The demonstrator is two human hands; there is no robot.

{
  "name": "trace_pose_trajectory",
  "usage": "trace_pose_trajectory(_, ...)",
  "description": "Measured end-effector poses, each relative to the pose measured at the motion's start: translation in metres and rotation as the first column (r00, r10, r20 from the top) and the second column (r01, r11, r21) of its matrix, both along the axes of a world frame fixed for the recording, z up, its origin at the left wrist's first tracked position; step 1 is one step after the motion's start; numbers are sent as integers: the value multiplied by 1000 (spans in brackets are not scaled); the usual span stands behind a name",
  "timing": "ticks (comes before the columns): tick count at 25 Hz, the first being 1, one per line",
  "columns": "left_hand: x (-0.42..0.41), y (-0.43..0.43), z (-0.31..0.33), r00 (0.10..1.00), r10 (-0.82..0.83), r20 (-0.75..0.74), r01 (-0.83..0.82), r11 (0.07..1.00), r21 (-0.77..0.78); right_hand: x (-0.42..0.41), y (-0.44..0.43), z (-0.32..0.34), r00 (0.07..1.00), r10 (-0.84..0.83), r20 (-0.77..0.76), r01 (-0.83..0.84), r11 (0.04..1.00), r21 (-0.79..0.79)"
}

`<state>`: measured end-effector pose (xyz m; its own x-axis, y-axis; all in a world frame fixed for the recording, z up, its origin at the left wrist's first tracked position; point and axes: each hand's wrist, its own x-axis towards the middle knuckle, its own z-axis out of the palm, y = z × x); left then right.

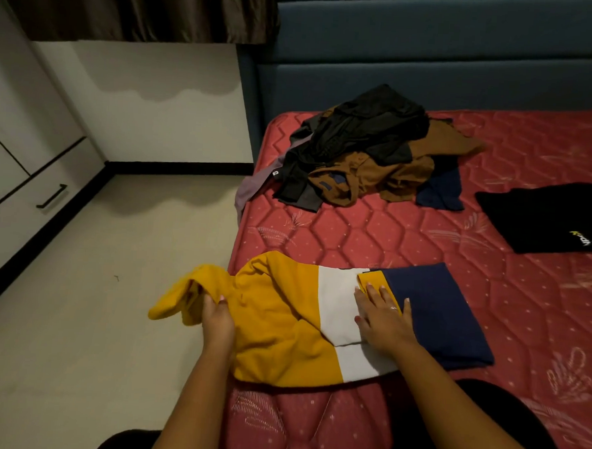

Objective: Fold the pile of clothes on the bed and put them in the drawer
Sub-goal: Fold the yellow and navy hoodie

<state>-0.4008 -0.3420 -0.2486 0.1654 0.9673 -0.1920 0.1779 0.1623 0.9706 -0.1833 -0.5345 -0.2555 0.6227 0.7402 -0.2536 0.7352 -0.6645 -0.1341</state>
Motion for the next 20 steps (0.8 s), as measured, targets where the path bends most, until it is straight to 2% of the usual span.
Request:
trace_pose_trajectory(2, 18, -23, 20, 972, -171, -161, 204, 955, 218, 0, 2, 6, 988, 3, -157, 44, 956, 292)
trace_pose_trajectory(3, 26, -37, 26, 904, -299, -306, 387, 876, 287, -1, 6, 9, 955, 12, -298, 137, 870, 473)
trace_pose_trajectory(4, 33, -52, 28, 750, -406, -522, 604, 742, 290, -5, 10, 15, 864, 9, -503, 331, 743, 582)
trace_pose_trajectory(5, 37, -68, 28, 515, -437, -737, 781, 593, 194, -9, 13, 23, 686, 9, -727, 583, 591, 558)
trace_pose_trajectory(6, 39, -83, 23, 275, -403, -873, 880, 471, 60, -10, 15, 28, 465, 44, -884, 788, 435, 436)
trace_pose_trajectory(7, 40, -94, 15, 107, -369, -923, 917, 396, -52, -10, 13, 31, 251, 91, -964, 915, 303, 267)
trace_pose_trajectory(8, 39, -102, 9, 33, -348, -937, 922, 373, -106, -6, 9, 31, 91, 151, -984, 967, 221, 124)
trace_pose_trajectory(9, 38, -106, 4, 22, -326, -945, 921, 373, -107, 0, 4, 30, -1, 202, -979, 982, 183, 37)
trace_pose_trajectory(10, 37, -107, 1, 28, -303, -952, 924, 372, -91, 7, -1, 27, -51, 251, -967, 986, 166, -9)
trace_pose_trajectory(11, 38, -106, 1, 23, -288, -957, 924, 373, -90, 11, -5, 26, -62, 275, -959, 988, 155, -20)
trace_pose_trajectory(14, 38, -104, 8, 23, -297, -955, 919, 382, -97, 17, -5, 19, -1, 244, -970, 979, 196, 48)
trace_pose_trajectory(17, 32, -103, 10, 31, -372, -928, 930, 350, -109, 19, -4, 18, 101, 153, -983, 976, 175, 127)
trace_pose_trajectory(18, 29, -100, 9, 95, -441, -892, 933, 353, -75, 22, -5, 19, 139, 105, -985, 980, 128, 152)
trace_pose_trajectory(19, 25, -96, 8, 213, -524, -824, 918, 396, -15, 24, -7, 23, 158, 79, -984, 984, 70, 164)
trace_pose_trajectory(20, 23, -91, 8, 385, -588, -711, 867, 495, 60, 26, -9, 24, 179, 56, -982, 983, 16, 180)
